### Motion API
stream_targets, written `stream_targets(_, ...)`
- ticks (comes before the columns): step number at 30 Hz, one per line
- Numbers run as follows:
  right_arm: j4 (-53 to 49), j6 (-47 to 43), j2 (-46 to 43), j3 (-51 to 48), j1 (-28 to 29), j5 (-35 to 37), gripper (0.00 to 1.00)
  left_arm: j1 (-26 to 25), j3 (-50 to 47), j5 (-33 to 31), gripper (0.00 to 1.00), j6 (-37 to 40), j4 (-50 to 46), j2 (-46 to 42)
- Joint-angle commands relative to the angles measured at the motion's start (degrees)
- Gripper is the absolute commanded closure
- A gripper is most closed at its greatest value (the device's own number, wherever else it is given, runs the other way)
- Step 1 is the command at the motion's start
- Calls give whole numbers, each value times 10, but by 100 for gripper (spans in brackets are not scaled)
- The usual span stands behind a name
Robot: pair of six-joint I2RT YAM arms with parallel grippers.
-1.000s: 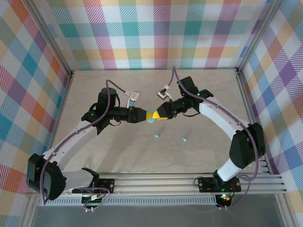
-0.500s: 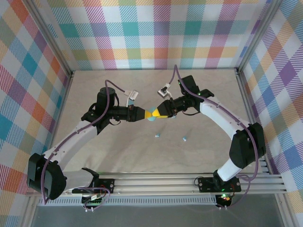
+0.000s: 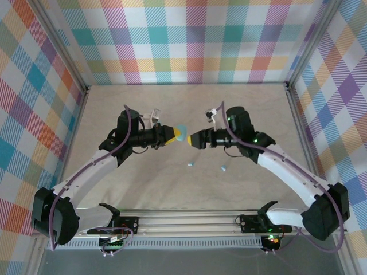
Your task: Insert the wireless bluetooth earbuds into the charging case
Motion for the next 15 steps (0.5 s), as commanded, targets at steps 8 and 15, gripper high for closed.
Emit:
stream_targets(8, 184, -101, -24, -66, 92, 216, 19, -11, 26, -43, 100, -98, -23, -33)
stream_targets(15, 205, -131, 31, -34, 113, 179, 18, -18, 12, -50, 100, -114, -10, -43)
